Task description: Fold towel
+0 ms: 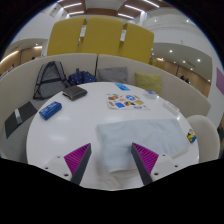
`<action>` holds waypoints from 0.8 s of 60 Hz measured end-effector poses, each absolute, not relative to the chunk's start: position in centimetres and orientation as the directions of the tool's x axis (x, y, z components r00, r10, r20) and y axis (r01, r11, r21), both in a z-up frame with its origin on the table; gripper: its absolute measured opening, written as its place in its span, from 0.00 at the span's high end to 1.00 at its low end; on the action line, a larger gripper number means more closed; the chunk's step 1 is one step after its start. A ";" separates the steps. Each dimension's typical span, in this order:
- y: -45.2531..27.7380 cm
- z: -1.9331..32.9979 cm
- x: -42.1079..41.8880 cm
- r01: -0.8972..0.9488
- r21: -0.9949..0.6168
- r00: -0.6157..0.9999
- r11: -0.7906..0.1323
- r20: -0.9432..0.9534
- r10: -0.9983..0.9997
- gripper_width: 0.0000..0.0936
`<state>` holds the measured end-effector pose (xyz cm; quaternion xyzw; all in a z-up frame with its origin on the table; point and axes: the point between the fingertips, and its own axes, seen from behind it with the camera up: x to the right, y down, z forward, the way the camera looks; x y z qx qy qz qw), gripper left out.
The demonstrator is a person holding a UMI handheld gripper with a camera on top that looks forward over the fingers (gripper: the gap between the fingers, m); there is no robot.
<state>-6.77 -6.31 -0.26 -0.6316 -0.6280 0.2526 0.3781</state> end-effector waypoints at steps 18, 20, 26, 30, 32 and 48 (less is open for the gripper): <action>-7.9 -2.5 -10.0 0.651 -0.756 0.010 0.067 0.097 0.995 0.67; -7.9 -2.4 -10.2 0.655 -0.749 -0.010 0.100 0.123 0.992 0.84; -8.8 -2.1 -10.2 0.661 -0.738 -0.042 0.133 0.141 0.989 0.95; -9.4 -1.5 -10.1 0.661 -0.742 -0.044 0.107 0.105 0.994 0.95; -9.4 -0.8 -10.1 0.657 -0.748 -0.041 0.094 0.089 0.995 0.95; -0.7 9.5 -11.1 0.537 -0.820 0.151 -0.199 -0.138 0.979 0.95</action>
